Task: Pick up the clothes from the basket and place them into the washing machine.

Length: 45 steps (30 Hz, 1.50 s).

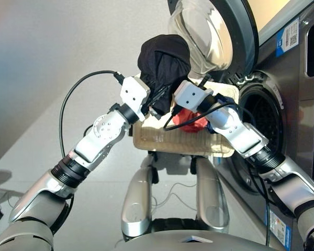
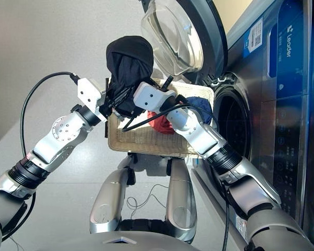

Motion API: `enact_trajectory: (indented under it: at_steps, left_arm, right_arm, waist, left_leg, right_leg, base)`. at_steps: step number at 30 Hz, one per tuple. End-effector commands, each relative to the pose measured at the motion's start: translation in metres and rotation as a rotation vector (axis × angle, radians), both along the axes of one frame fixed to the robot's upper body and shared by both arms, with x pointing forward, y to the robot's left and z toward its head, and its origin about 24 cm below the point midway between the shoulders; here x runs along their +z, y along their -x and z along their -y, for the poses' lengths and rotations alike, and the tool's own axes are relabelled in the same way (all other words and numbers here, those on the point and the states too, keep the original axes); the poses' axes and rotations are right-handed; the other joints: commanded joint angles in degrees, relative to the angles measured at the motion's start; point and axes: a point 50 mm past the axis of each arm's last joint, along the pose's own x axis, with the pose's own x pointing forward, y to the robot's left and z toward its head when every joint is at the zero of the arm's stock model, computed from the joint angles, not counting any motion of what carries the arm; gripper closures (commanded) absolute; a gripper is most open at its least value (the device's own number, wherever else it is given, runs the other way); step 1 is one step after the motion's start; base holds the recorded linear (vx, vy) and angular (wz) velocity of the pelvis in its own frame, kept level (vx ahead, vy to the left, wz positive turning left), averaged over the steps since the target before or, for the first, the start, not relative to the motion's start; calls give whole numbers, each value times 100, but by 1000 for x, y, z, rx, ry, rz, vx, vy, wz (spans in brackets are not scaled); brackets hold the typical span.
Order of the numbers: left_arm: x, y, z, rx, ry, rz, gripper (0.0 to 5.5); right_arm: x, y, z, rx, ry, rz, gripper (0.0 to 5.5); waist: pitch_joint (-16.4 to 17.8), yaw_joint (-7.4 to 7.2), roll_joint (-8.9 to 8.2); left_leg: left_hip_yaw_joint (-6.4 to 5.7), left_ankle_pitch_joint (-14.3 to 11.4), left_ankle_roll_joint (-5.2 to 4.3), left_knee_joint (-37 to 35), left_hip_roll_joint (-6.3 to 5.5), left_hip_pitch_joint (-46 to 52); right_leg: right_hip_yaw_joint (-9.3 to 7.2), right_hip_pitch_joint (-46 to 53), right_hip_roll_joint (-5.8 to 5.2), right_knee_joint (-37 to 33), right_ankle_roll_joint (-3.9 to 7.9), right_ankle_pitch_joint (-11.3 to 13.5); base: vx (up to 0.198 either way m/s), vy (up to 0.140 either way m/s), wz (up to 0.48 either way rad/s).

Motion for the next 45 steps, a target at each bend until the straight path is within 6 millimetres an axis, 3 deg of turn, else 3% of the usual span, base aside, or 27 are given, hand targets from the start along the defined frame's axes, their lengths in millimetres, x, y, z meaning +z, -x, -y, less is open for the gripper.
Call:
enact_trajectory:
  at_steps: [1,6,9,10,11,12,15,16,17,21,23,25,26,27,29,30,37,42,44,45]
  left_arm:
    - [9,26,14,-113,24,108,0]
    - [7,24,8,-42,65,121,0]
    - [6,21,5,32,116,140,0]
    - [5,22,5,32,115,139,0]
    - [6,22,4,51,131,154,0]
    - [6,22,4,51,131,153,0]
    - [6,21,5,97,179,176,0]
    - [6,21,5,97,178,176,0]
    - [9,22,5,115,209,200,0]
    - [13,23,6,133,255,220,0]
    - [17,23,6,172,305,252,0]
    - [18,24,6,188,329,266,0]
    - [17,21,8,215,397,244,0]
    - [17,21,8,215,398,244,0]
    - [11,18,10,247,478,191,0]
    - [7,17,10,265,504,165,0]
    - [9,17,11,276,474,193,0]
    - [9,17,11,291,516,175,0]
    - [8,16,11,296,525,156,0]
    - [8,16,11,293,525,158,0]
  right_arm:
    - [57,23,-23,179,-238,243,550]
    - [38,15,-3,62,-355,176,550]
    - [12,6,20,-90,-451,105,550]
    - [12,6,20,-91,-451,105,550]
    - [-3,3,32,-169,-478,70,550]
    - [-3,3,32,-170,-478,70,550]
    - [-40,-5,57,-346,-563,-50,550]
    - [-40,-5,58,-346,-564,-50,550]
    - [-58,-6,66,-415,-585,-106,550]
    - [-81,-8,76,-494,-613,-184,550]
    - [-105,-6,91,-592,-683,-264,550]
    - [-114,-5,95,-630,-712,-296,550]
    - [-137,-2,103,-712,-746,-373,550]
    - [-137,-2,103,-711,-747,-373,550]
    - [-155,1,111,-795,-819,-442,550]
    - [-174,8,122,-908,-842,-494,550]
    - [-184,12,143,-1074,-1061,-514,550]
    - [-162,5,175,-1190,-1340,-362,550]
    - [-151,6,201,-1304,-1522,-256,550]
    - [-150,6,202,-1303,-1526,-253,550]
  waist:
    - [-178,-11,-13]
    - [-162,-17,-6]
    - [-144,-27,-12]
    - [-147,-24,-9]
    - [-130,-37,-16]
    - [-135,-36,-13]
    - [-102,-52,-49]
    - [-104,-49,-49]
    - [-92,-59,-67]
    - [-89,-67,-99]
    - [-95,-77,-128]
    - [-101,-75,-137]
    - [-101,-70,-156]
    - [-102,-70,-153]
    - [-94,-60,-174]
    - [-61,-35,-184]
    - [-61,18,-189]
    - [-61,67,-132]
    - [-60,86,-86]
    - [-60,103,-81]
  left_leg:
    - [-292,-292,-254,469,77,-72]
    - [-319,-324,-245,556,94,-95]
    - [-351,-370,-248,641,107,-110]
    - [-353,-376,-248,648,108,-110]
    - [-370,-417,-250,752,126,-129]
    - [-374,-427,-250,768,129,-139]
    - [-419,-546,-241,1017,172,-193]
    - [-418,-555,-242,1031,175,-199]
    - [-429,-599,-238,1100,201,-210]
    - [-430,-679,-240,1241,219,-251]
    - [-443,-738,-244,1359,233,-278]
    - [-450,-769,-247,1393,229,-289]
    - [-462,-803,-248,1459,235,-302]
    - [-464,-809,-248,1469,237,-308]
    - [-498,-872,-237,1591,241,-360]
    - [-524,-971,-228,1731,250,-379]
    - [-605,-1088,-219,2016,283,-573]
    - [-650,-1188,-208,2252,290,-812]
    - [-652,-1244,-212,2358,284,-922]
    - [-651,-1257,-212,2386,289,-952]
  right_leg:
    - [290,633,-390,-1123,540,742]
    - [269,633,-394,-1036,535,695]
    - [271,641,-383,-961,532,641]
    - [269,643,-383,-959,532,638]
    - [273,636,-368,-876,524,591]
    - [271,631,-366,-866,523,584]
    - [257,598,-321,-641,507,472]
    - [259,594,-319,-632,506,465]
    - [253,589,-306,-559,505,422]
    - [263,568,-291,-468,500,373]
    - [274,559,-284,-378,496,322]
    - [279,562,-279,-360,497,299]
    - [264,559,-275,-296,499,259]
    - [263,554,-274,-290,499,254]
    - [246,543,-270,-203,485,190]
    - [237,546,-263,-62,479,106]
    - [206,393,-251,224,464,-16]
    - [229,151,-234,503,420,-145]
    - [240,32,-227,621,395,-216]
    - [246,2,-223,644,394,-225]
  base:
    - [0,0,0]
    - [0,0,0]
    - [0,0,0]
    - [0,0,0]
    - [0,0,0]
    - [0,0,0]
    - [0,0,0]
    - [0,0,0]
    - [0,0,0]
    - [0,0,0]
    - [0,0,0]
    - [0,0,0]
    - [0,0,0]
    - [0,0,0]
    - [0,0,0]
    - [0,0,0]
    - [0,0,0]
    - [0,0,0]
    - [0,0,0]
    - [0,0,0]
